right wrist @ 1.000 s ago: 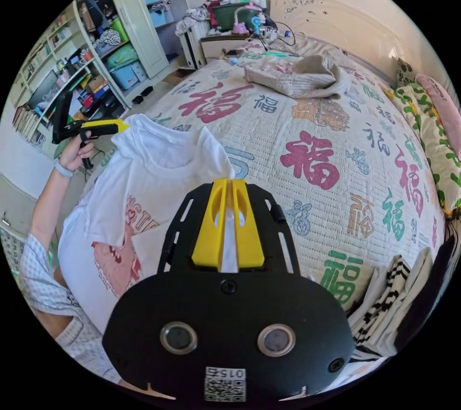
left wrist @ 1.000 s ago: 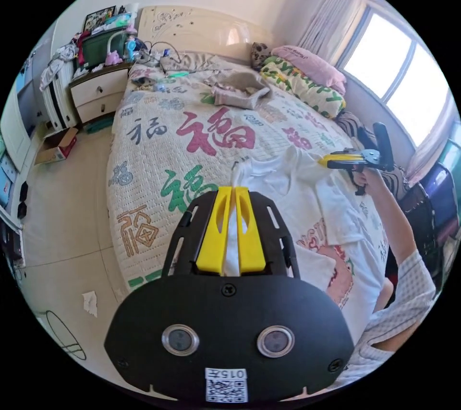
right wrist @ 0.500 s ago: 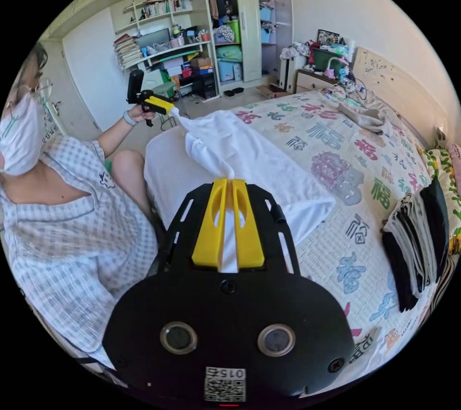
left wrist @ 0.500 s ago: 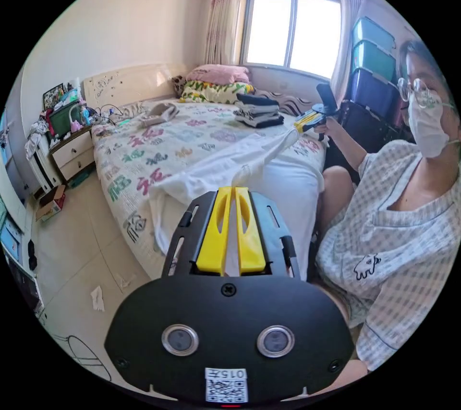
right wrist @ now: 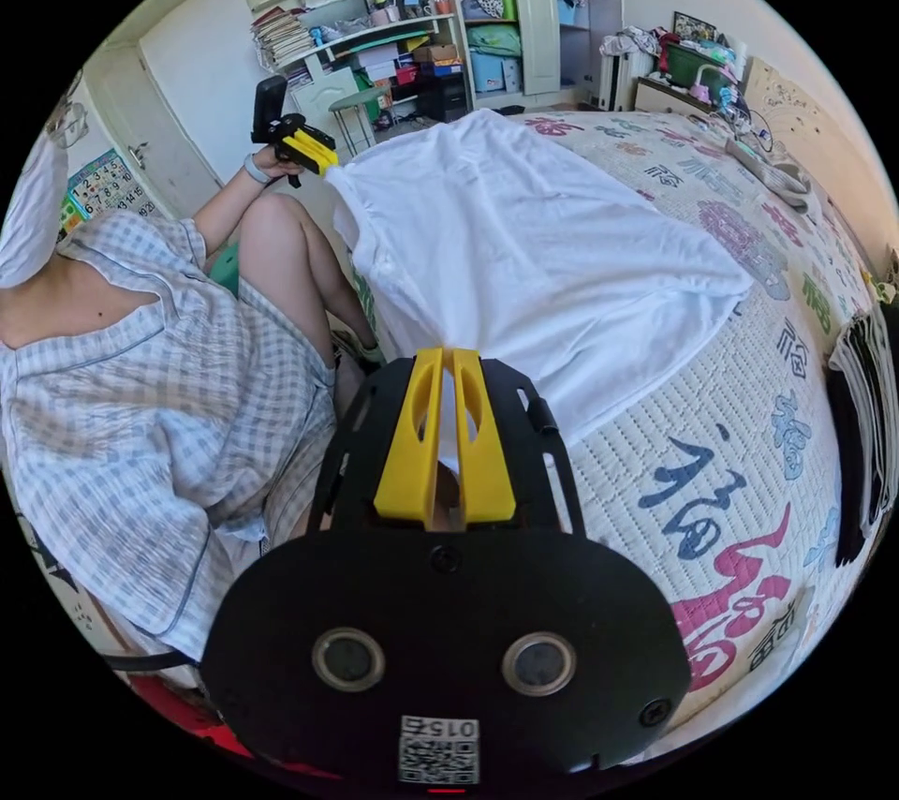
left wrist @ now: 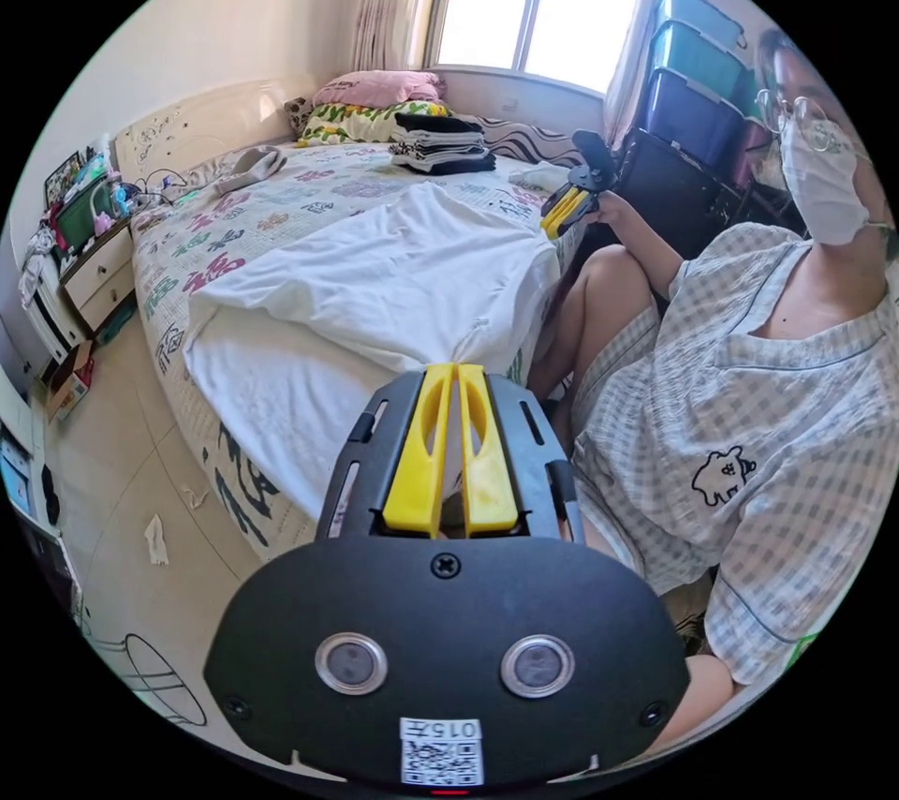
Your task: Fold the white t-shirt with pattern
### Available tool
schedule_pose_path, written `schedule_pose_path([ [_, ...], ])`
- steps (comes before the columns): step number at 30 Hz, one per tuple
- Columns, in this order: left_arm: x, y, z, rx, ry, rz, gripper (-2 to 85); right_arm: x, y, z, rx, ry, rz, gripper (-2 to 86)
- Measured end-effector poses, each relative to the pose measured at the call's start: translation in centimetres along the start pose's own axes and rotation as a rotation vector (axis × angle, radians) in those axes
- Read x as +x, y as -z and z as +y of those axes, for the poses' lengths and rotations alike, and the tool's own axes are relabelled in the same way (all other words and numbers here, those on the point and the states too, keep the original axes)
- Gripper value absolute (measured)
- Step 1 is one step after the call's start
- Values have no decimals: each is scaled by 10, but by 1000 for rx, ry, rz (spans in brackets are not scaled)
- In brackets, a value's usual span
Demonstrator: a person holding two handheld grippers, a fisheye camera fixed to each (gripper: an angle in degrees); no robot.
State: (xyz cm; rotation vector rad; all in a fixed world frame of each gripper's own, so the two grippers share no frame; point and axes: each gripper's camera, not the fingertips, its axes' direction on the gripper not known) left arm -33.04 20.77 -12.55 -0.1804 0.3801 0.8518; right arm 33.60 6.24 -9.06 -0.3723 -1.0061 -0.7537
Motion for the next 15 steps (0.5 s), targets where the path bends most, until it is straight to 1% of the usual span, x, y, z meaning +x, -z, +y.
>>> schedule_pose_path([
  [3,2,-13,-2,-105,-15,-24,1,9,-2,9,-13,-13,-45,27],
  [6,-7,-21,-2,-178,52,9,2,14,5,17,-9,-17,-79,38],
  [8,-10,-21,2,-215,57,31,4,20,17,23,35,-48,-55,39],
  [9,-12,-15,5,-216,55,32,6,27,30,28,93,-100,-10,41],
  [10,-17,-2,6,-172,62,24,13,37,47,33,174,-169,39,46],
  [11,-20,8,6,-131,73,14,16,43,55,35,216,-212,57,48],
  [12,-32,30,2,-29,122,-14,23,58,73,36,291,-300,73,51],
  [13,-48,53,-3,79,214,-39,31,73,89,35,358,-380,75,53],
  [15,-76,80,-13,209,346,-87,47,92,106,28,440,-441,93,54],
])
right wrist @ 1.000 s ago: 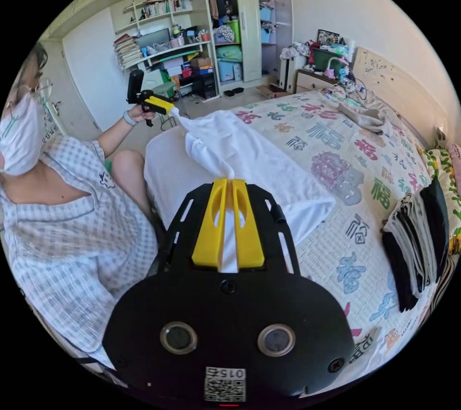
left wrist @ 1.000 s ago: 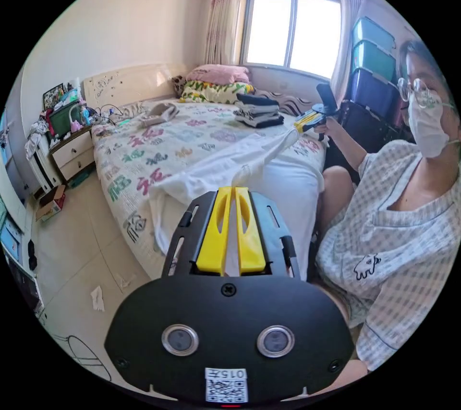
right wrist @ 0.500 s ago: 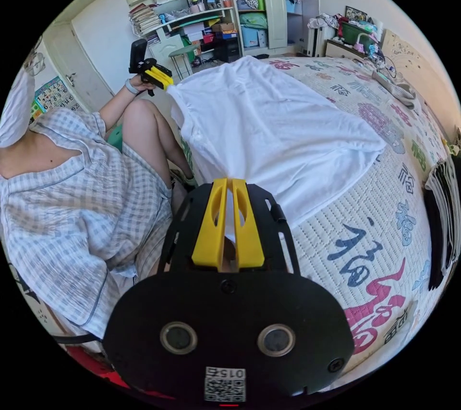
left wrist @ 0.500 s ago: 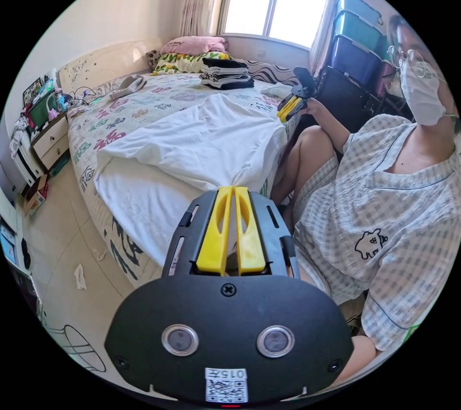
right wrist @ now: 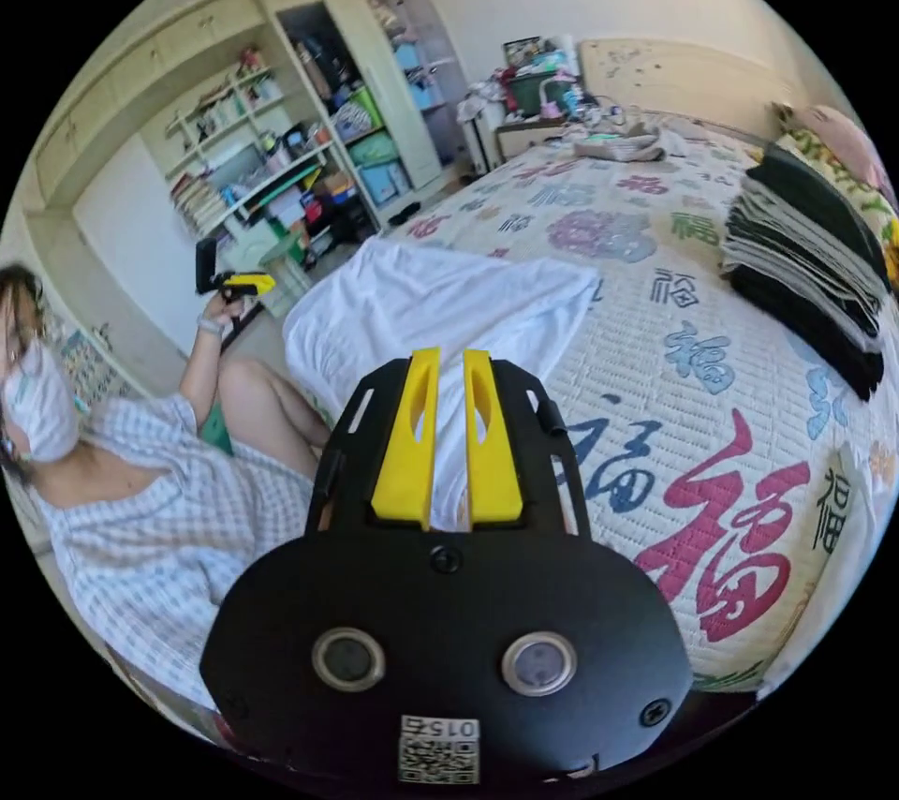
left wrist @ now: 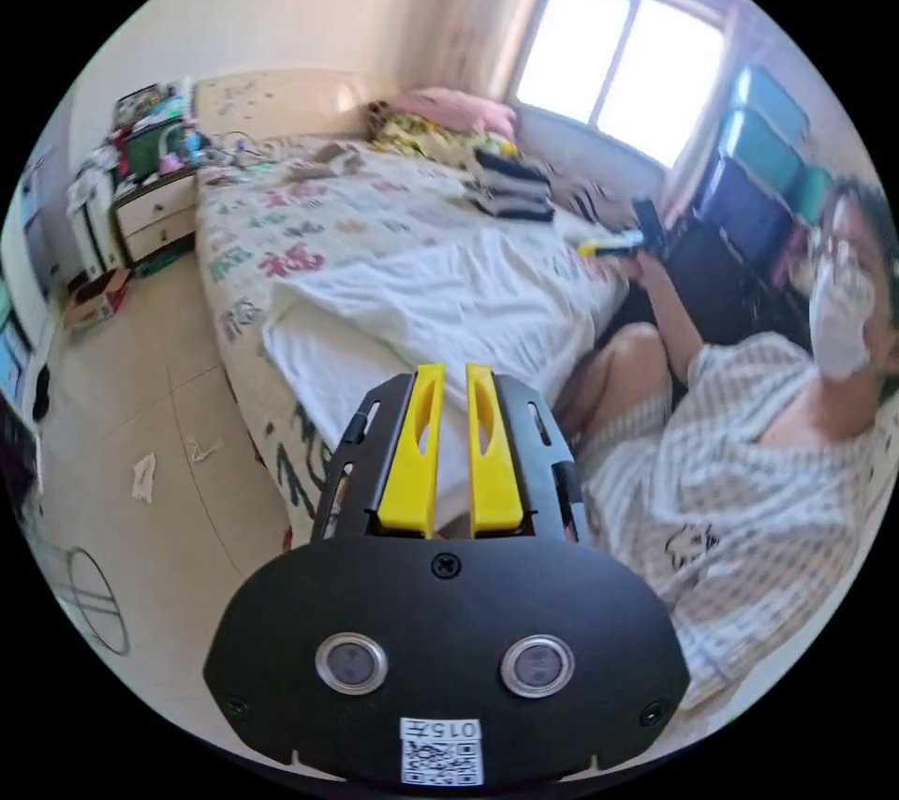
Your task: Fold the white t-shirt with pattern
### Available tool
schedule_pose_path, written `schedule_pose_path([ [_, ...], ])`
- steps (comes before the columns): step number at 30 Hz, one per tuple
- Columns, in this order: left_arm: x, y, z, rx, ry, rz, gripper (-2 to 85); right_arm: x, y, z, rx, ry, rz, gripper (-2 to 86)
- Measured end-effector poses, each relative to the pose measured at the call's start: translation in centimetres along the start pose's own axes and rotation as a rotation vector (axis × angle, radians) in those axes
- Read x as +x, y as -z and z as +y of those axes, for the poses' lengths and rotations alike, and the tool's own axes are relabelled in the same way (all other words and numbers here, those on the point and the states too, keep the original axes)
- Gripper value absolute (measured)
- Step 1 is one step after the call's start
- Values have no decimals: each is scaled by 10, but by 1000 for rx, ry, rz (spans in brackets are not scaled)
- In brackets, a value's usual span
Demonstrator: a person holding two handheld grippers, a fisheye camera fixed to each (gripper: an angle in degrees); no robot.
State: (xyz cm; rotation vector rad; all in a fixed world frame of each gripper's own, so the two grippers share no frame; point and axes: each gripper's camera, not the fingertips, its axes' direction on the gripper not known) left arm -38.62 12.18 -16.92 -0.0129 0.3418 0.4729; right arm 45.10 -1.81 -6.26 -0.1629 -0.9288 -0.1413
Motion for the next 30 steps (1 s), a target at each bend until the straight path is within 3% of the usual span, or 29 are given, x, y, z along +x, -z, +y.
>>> schedule_pose_path([
  [4,-49,-10,-49,66,199,-209,93,33,-16,-43,98,-129,110,60],
  [12,-151,-106,-66,-61,524,-16,132,107,-91,-64,-36,-358,40,101],
  [17,-169,-136,-75,-144,531,12,103,126,-111,-78,-121,-366,-1,89],
  [21,-177,-147,-73,-155,548,36,28,135,-127,-78,-219,-337,-39,20],
  [30,-163,-117,-69,27,427,88,2,143,-87,-67,29,-382,-50,-9],
])
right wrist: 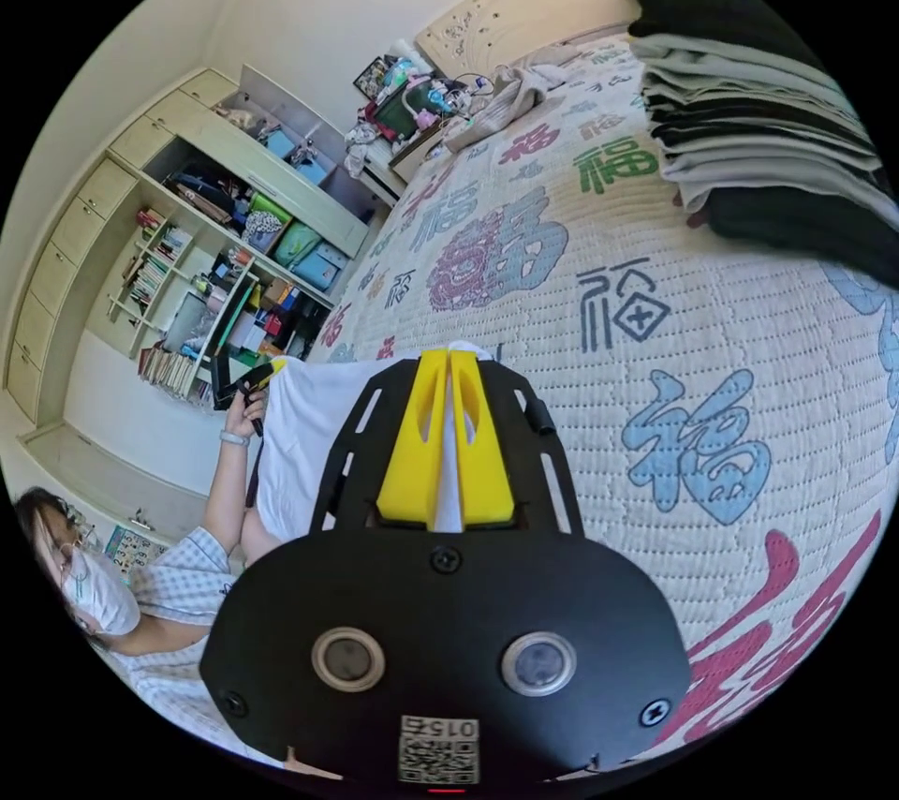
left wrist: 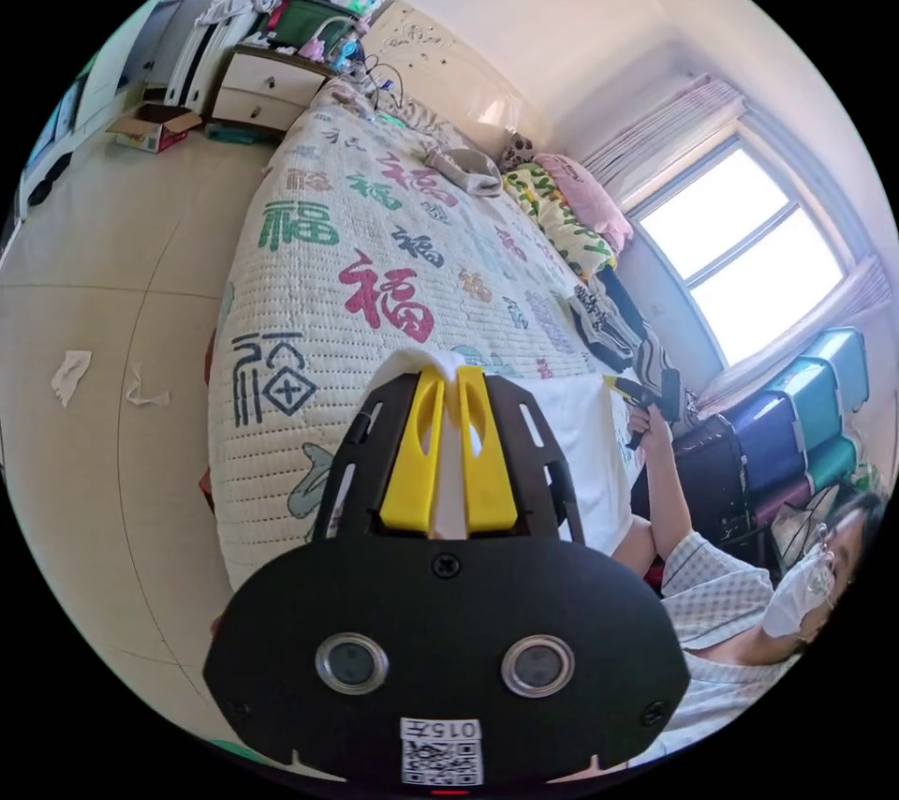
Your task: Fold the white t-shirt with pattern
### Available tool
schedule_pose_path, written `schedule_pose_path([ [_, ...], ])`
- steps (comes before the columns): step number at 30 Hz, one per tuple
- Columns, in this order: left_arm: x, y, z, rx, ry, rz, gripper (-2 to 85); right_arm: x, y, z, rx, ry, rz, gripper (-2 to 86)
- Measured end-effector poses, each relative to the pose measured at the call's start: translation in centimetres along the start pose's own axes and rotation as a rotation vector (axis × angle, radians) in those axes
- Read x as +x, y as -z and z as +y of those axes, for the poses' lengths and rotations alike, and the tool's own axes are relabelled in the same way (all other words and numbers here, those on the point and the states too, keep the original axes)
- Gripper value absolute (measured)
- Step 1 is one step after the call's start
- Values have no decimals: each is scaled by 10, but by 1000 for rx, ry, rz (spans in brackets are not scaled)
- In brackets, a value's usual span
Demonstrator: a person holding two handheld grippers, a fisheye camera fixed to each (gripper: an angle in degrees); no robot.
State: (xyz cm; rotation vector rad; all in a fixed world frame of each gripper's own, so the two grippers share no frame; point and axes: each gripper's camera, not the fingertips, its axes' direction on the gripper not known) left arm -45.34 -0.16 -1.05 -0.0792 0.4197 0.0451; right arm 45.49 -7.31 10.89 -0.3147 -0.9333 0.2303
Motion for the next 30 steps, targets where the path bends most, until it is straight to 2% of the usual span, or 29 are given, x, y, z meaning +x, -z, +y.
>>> schedule_pose_path([
  [5,14,13,7,109,-58,35,3,-17,6,2,90,49,39,-10],
  [10,43,11,22,206,-195,-74,8,-35,-2,7,191,94,106,-10],
  [15,56,4,34,252,-222,-101,12,-42,-19,12,199,93,146,-8],
  [17,57,-8,37,217,-210,-153,15,-36,-32,13,153,69,148,-4],
  [19,54,-37,40,93,-186,-266,22,-22,-60,17,24,14,186,11],
  [22,48,-64,45,-46,-133,-303,40,-22,-65,33,-17,10,251,51],
  [24,58,-57,50,-33,-161,-285,57,-35,-51,45,19,69,257,57],
  [27,85,-35,65,-42,-238,-342,102,-66,-32,75,-1,272,133,54],
  [30,120,-14,100,-71,-367,-425,109,-105,-38,116,-222,497,-113,60],
])
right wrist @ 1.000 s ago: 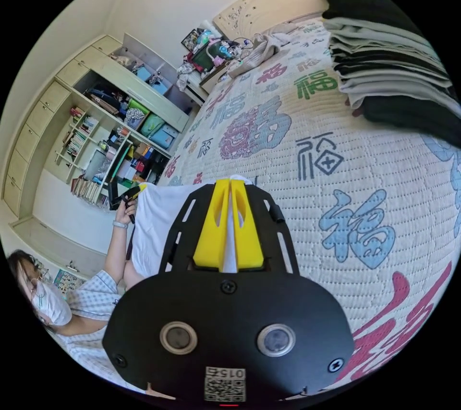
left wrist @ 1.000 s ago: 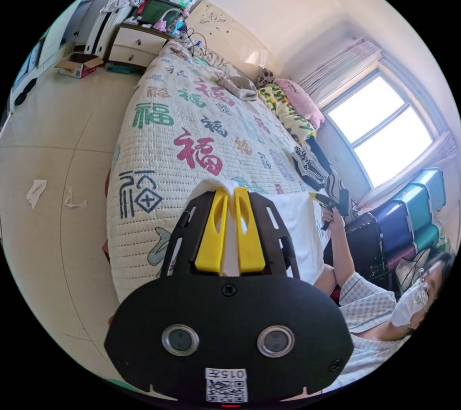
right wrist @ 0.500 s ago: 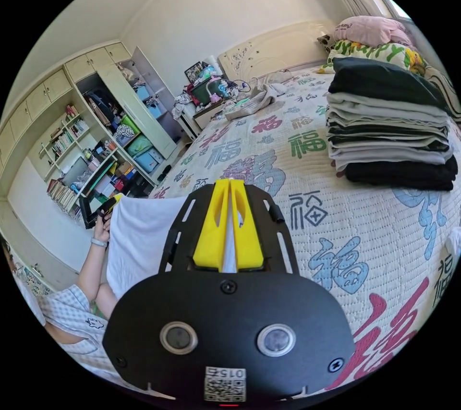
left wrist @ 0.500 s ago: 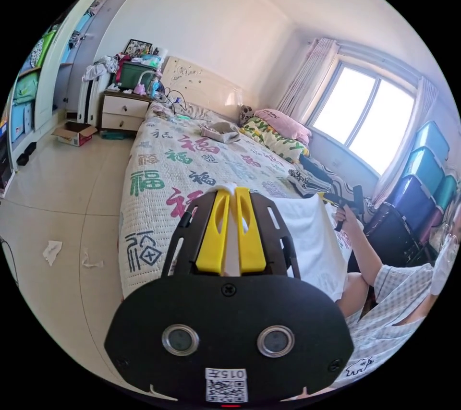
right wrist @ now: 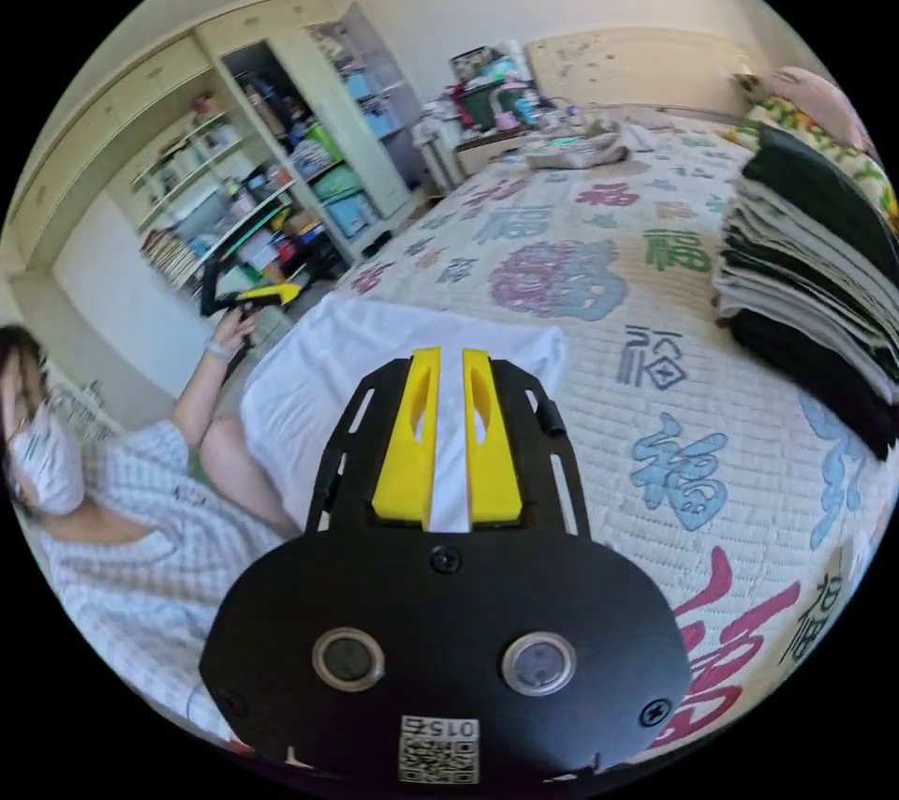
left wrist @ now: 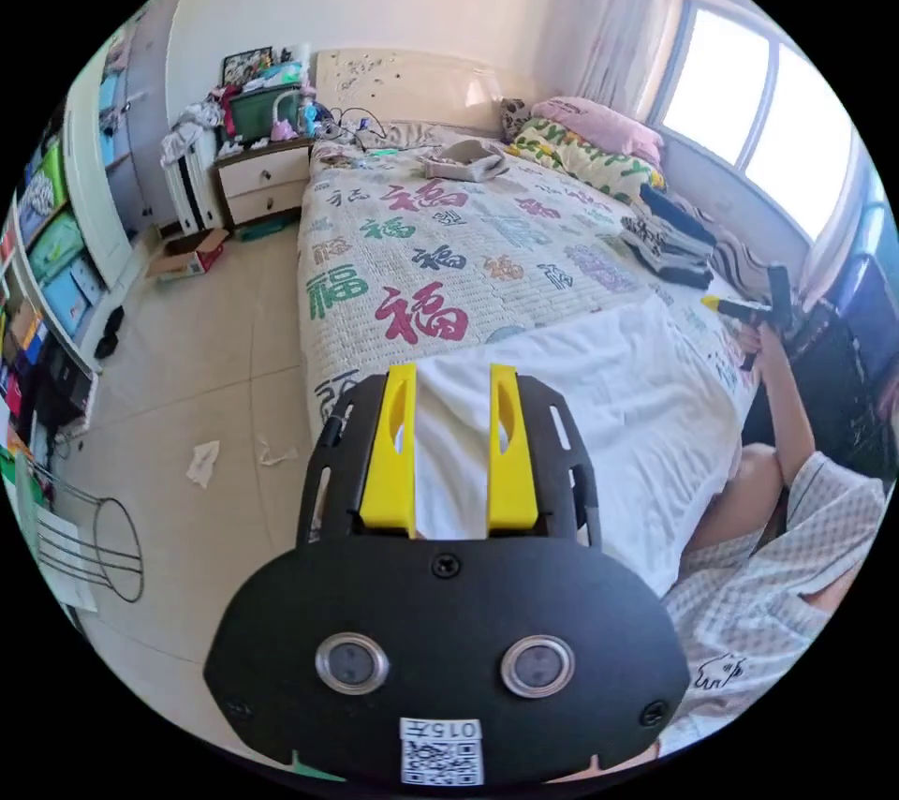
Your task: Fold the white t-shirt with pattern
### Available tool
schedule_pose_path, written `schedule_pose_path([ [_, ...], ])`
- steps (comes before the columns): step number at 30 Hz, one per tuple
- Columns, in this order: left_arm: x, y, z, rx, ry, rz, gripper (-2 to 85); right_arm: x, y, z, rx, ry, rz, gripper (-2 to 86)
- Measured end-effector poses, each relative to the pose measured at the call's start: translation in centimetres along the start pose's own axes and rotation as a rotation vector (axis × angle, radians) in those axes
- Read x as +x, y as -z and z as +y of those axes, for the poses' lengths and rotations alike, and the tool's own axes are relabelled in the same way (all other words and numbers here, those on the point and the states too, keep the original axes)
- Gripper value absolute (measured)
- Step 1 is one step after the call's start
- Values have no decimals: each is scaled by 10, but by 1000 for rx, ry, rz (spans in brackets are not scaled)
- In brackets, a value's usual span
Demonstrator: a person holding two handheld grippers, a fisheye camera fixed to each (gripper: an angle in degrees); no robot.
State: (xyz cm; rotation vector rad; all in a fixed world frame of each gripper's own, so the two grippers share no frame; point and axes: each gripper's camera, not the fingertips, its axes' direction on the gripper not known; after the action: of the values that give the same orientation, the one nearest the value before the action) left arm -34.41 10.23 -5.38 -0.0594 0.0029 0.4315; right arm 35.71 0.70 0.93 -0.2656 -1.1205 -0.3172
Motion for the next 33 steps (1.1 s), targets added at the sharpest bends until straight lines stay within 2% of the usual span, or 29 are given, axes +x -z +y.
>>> schedule_pose_path([
  [3,51,33,38,38,-181,8,102,-59,-30,15,-185,217,-100,74],
  [5,85,53,57,102,-317,71,95,-91,-53,24,-290,310,-56,83],
  [7,123,66,77,133,-486,221,88,-125,-81,35,-383,389,37,85],
  [9,148,64,88,94,-603,286,91,-143,-100,42,-454,440,68,83],
  [13,186,38,104,-55,-750,227,98,-158,-137,59,-586,484,182,83],
  [19,212,-2,116,-274,-859,213,85,-166,-149,70,-603,516,202,76],
  [23,217,-3,116,-263,-875,189,65,-173,-154,71,-604,536,259,45],
  [27,210,10,109,-226,-854,208,25,-179,-141,67,-578,539,210,16],
  [33,205,44,109,-161,-908,267,11,-192,-114,69,-551,626,100,6],
])
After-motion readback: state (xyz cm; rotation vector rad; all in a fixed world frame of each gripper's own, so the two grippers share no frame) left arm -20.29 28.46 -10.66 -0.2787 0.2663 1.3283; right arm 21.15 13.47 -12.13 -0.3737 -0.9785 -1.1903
